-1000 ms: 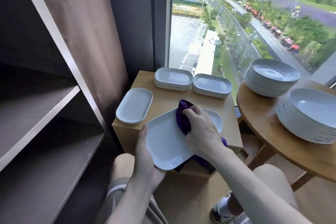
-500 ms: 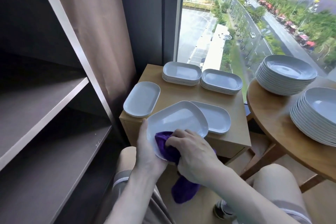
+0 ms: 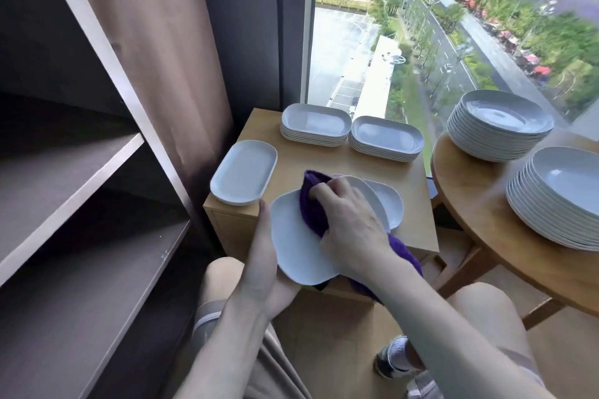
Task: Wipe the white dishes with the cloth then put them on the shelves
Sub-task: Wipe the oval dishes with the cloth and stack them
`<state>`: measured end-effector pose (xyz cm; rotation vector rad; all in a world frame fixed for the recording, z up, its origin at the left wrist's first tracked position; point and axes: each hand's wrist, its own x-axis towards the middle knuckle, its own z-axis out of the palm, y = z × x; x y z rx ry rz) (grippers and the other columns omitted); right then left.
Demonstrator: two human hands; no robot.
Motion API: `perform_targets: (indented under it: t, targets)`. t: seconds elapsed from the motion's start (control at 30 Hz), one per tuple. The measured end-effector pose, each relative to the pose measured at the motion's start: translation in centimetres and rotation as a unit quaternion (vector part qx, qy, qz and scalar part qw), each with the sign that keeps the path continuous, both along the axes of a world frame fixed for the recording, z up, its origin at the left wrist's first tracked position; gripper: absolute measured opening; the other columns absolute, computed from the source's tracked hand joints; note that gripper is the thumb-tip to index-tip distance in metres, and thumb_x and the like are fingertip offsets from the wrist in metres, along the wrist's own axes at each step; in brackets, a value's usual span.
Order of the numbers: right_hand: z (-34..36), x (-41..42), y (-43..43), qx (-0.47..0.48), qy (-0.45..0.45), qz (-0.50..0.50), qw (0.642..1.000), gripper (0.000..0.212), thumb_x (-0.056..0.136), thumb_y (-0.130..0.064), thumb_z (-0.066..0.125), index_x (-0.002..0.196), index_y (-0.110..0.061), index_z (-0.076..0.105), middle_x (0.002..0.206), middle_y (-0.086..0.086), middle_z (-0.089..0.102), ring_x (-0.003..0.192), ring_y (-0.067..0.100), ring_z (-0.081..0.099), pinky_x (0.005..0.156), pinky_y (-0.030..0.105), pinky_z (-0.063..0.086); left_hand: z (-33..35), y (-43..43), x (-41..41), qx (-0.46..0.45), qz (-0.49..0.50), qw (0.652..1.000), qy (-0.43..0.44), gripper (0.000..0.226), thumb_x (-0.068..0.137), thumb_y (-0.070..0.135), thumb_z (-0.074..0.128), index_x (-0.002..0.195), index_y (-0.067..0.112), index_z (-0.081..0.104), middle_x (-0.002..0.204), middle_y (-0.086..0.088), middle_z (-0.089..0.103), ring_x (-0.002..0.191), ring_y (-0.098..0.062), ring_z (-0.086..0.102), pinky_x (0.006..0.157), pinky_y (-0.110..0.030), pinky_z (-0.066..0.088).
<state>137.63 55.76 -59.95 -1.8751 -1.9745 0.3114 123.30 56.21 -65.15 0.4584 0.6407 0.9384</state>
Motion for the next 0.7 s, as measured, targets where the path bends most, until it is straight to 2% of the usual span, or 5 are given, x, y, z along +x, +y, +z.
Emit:
perform_targets:
  t: [0.2,0.33,0.43,0.57,0.7]
  targets:
    - [-0.6,-3.7,-3.0,-0.007,0.011,0.115,0.993,0.034,0.077,-0.019,0.051,0.11,-0.022,0.057,0.113,-0.004,0.05,0.097,0.026,0.047,0.087,0.04,0.043,-0.8,-0.1,0.0,-0.046,0.028,0.998,-0.039,0.069,0.096,0.074,0.051,0.108,0.012,0.079,0.124,-0.017,0.072,0.13,-0.037,0.063,0.105,-0.049,0.054]
    - [-1.3,-2.0,-4.1,-0.046,-0.027,0.137,0.989,0.049,0.066,-0.008,0.052,0.111,-0.025,0.06,0.114,-0.007,0.053,0.098,0.025,0.048,0.092,0.038,0.04,-0.6,0.4,-0.4,-0.045,0.031,0.998,-0.023,0.085,0.095,0.078,0.045,0.125,0.004,0.075,0.134,-0.024,0.067,0.127,-0.039,0.065,0.106,-0.05,0.054]
    - [-1.5,-0.2,-3.8,-0.033,-0.046,0.094,0.994,0.049,0.066,-0.005,0.055,0.109,-0.025,0.064,0.114,-0.007,0.056,0.099,0.026,0.049,0.086,0.036,0.039,-0.3,0.7,-0.4,-0.032,0.035,0.999,-0.008,0.081,0.1,0.073,0.039,0.146,0.009,0.06,0.148,-0.023,0.057,0.138,-0.04,0.055,0.117,-0.055,0.043]
    - [-1.6,2.9,-2.9,-0.009,-0.039,-0.028,0.999,0.055,0.067,0.005,0.057,0.116,-0.018,0.065,0.119,0.0,0.057,0.107,0.028,0.05,0.087,0.039,0.043,-0.4,0.5,-0.8,-0.003,0.032,0.999,-0.005,0.067,0.103,0.07,0.04,0.137,0.019,0.069,0.14,-0.017,0.066,0.125,-0.035,0.066,0.095,-0.048,0.058]
    - [-1.0,4.6,-1.8,0.018,-0.008,-0.113,0.993,0.055,0.071,0.007,0.055,0.121,-0.014,0.06,0.128,0.001,0.054,0.116,0.029,0.047,0.095,0.045,0.045,-0.4,-0.4,0.1,0.014,-0.015,1.0,0.015,0.065,0.102,0.071,0.041,0.134,0.024,0.07,0.135,-0.014,0.069,0.119,-0.032,0.07,0.092,-0.046,0.059]
